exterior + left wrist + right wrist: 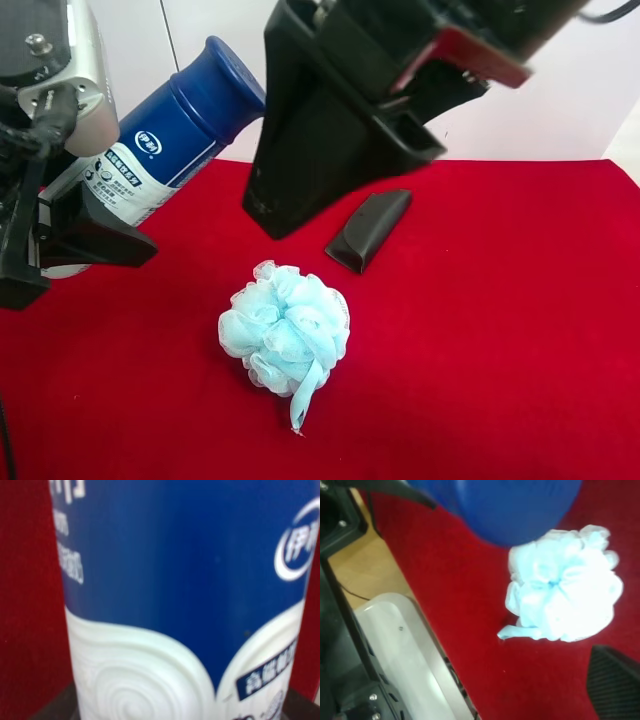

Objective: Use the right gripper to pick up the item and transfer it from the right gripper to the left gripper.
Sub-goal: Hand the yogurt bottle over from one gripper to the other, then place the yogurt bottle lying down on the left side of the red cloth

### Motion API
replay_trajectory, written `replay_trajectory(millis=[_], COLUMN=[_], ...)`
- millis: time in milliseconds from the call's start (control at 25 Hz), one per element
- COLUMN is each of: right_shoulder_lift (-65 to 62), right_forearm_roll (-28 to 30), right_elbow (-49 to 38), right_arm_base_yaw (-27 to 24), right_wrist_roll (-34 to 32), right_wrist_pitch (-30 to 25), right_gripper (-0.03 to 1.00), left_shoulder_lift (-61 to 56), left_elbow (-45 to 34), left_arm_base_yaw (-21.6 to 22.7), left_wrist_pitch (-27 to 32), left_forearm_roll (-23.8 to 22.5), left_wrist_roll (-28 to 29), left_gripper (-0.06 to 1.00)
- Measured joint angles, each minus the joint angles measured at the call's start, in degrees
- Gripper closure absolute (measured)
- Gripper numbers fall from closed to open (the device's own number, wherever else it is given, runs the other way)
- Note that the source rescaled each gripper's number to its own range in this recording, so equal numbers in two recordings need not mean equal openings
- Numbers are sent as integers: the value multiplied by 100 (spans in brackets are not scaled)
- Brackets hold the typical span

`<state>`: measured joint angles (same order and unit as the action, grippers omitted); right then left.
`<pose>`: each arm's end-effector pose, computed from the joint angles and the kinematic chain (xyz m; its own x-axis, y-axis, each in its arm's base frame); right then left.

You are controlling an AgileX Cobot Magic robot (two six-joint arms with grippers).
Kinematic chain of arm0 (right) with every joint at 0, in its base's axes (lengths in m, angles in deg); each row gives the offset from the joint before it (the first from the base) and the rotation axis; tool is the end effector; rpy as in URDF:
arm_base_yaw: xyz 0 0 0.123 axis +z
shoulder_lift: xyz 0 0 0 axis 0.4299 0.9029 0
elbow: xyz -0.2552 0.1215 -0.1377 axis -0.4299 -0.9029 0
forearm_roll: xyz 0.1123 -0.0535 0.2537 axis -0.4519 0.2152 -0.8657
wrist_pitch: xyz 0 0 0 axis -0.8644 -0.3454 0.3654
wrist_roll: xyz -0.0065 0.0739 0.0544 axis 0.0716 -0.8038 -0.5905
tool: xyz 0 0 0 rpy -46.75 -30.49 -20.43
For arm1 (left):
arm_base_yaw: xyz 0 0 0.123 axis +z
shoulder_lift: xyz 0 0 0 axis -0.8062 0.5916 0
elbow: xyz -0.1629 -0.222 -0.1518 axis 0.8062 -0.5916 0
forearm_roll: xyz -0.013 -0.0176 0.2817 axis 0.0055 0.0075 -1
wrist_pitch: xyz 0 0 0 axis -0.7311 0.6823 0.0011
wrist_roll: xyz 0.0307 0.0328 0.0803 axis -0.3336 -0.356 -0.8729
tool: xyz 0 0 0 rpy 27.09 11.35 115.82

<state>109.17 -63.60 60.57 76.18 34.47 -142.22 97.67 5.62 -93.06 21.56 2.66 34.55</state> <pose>0.1595 0.2343 0.4346 -0.4690 -0.6924 -0.5483 -0.8757 0.4453 0.1866 0.1660 -0.1511 0.3556 -0.2550 0.7633 -0.5935 0.8862 0.4301 0.1724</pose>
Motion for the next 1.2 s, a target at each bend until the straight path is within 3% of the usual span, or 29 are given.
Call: replay_trajectory(millis=[240,520,920,1200], right_shoulder_lift=[-746,-2044,-4423,-6257], right_forearm_roll=[513,983,1703,1931], right_elbow=[-451,-2161,-4165,-5247], right_arm_base_yaw=[185,185,198,198], right_wrist_roll=[-373,-535,-1326,-1501], right_wrist_pitch=[15,3,11,687], right_gripper=[-3,-3,-3,-3], left_shoulder_lift=[0,0,0,0], left_elbow=[0,0,0,0], left_arm_base_yaw=[0,0,0,0], left_wrist_pitch=[0,0,0,0], left_forearm_roll=[0,0,-5,-5], left_wrist_roll=[0,0,0,0], left_gripper=[93,93,93,93])
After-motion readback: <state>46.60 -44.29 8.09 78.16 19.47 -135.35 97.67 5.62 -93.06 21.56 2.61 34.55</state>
